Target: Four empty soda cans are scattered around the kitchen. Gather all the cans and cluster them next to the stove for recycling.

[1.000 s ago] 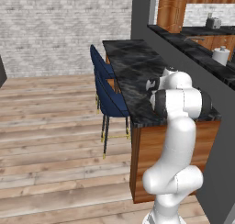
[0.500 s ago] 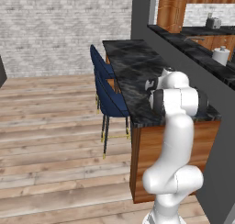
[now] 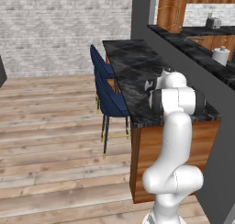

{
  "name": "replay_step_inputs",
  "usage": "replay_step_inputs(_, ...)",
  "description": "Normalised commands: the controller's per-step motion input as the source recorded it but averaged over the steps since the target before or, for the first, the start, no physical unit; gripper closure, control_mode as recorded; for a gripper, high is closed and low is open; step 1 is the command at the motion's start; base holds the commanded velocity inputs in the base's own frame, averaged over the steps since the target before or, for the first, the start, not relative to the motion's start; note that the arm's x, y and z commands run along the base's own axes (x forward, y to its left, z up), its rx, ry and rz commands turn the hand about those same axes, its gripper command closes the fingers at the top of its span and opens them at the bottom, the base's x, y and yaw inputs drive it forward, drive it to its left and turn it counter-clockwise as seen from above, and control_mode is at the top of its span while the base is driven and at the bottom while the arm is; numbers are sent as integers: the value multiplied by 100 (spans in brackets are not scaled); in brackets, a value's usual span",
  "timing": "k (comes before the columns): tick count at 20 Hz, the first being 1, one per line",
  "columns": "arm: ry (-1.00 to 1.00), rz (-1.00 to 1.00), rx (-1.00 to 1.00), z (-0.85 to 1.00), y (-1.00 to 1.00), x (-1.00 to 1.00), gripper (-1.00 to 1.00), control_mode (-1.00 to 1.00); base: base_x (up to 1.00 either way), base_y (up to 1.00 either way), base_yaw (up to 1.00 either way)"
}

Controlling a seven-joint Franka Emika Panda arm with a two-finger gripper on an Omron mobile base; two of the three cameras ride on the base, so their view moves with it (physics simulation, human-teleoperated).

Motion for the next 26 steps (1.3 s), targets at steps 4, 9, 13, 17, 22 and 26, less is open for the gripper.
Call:
replay_step_inputs(4,2,0,0,-12,-5,7,-100,-100,0,0,0)
replay_step_inputs(9,2,0,0,-12,-4,6,-100,-100,0,0,0)
replay_step_inputs(13,0,0,0,-11,-1,5,-100,-100,0,0,0)
replay_step_inputs(17,2,0,0,-12,0,4,-100,-100,0,0,0)
replay_step_inputs(22,2,0,0,-13,-1,0,-100,-100,0,0,0)
replay_step_inputs(26,0,0,0,-9,0,0,-100,-100,0,0,0)
